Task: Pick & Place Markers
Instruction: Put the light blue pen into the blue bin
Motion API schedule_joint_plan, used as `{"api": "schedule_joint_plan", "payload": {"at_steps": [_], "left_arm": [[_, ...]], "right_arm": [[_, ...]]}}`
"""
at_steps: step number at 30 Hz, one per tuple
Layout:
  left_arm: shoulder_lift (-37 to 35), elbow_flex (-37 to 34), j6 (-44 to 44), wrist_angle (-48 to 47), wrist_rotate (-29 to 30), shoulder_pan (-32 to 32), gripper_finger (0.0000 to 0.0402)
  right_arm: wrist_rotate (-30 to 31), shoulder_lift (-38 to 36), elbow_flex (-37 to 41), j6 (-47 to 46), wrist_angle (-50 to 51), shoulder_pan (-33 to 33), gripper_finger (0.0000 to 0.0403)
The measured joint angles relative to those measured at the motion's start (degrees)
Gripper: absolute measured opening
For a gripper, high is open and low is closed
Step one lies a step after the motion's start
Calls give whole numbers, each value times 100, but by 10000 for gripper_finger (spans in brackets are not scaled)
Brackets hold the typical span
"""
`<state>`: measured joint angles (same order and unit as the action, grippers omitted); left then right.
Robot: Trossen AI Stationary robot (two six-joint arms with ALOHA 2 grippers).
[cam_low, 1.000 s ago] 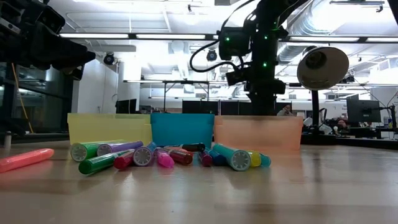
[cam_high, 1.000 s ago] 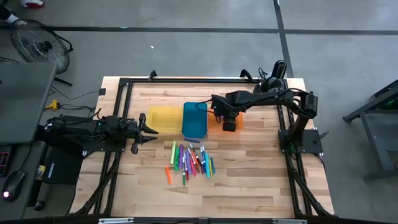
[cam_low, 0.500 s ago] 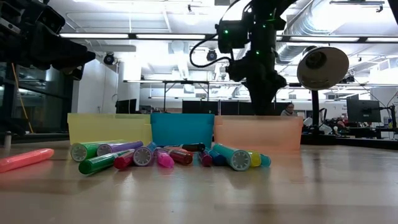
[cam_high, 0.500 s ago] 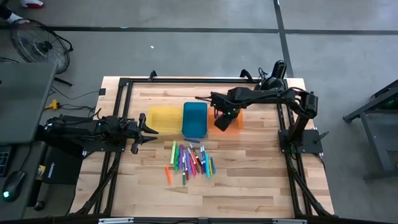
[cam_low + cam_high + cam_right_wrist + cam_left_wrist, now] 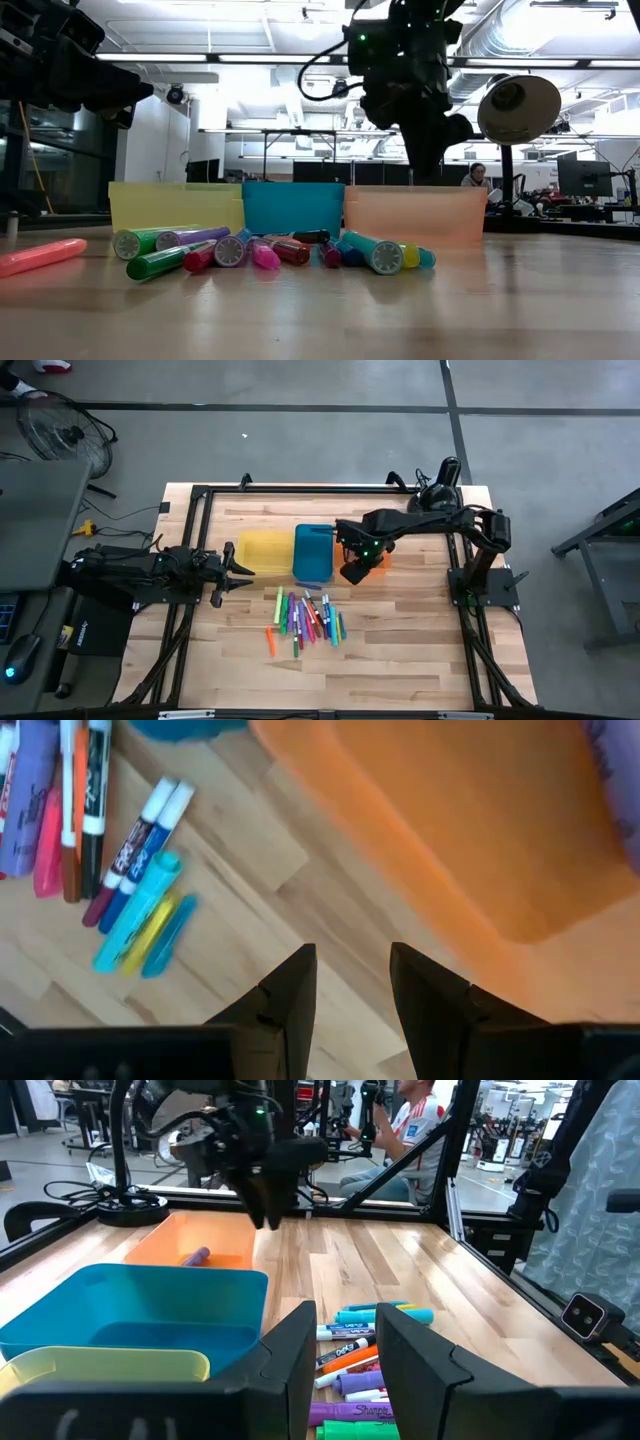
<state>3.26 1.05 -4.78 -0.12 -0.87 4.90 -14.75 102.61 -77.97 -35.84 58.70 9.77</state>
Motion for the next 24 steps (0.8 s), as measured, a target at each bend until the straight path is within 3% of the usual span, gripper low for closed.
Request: {"api": "schedule_joint_plan", "payload": {"at_steps": [24], "left_arm": [[0,0,0,0,-1,-1,104]], "right_arm": [[2250,1,2,-3737,-451,-2350,119]]}}
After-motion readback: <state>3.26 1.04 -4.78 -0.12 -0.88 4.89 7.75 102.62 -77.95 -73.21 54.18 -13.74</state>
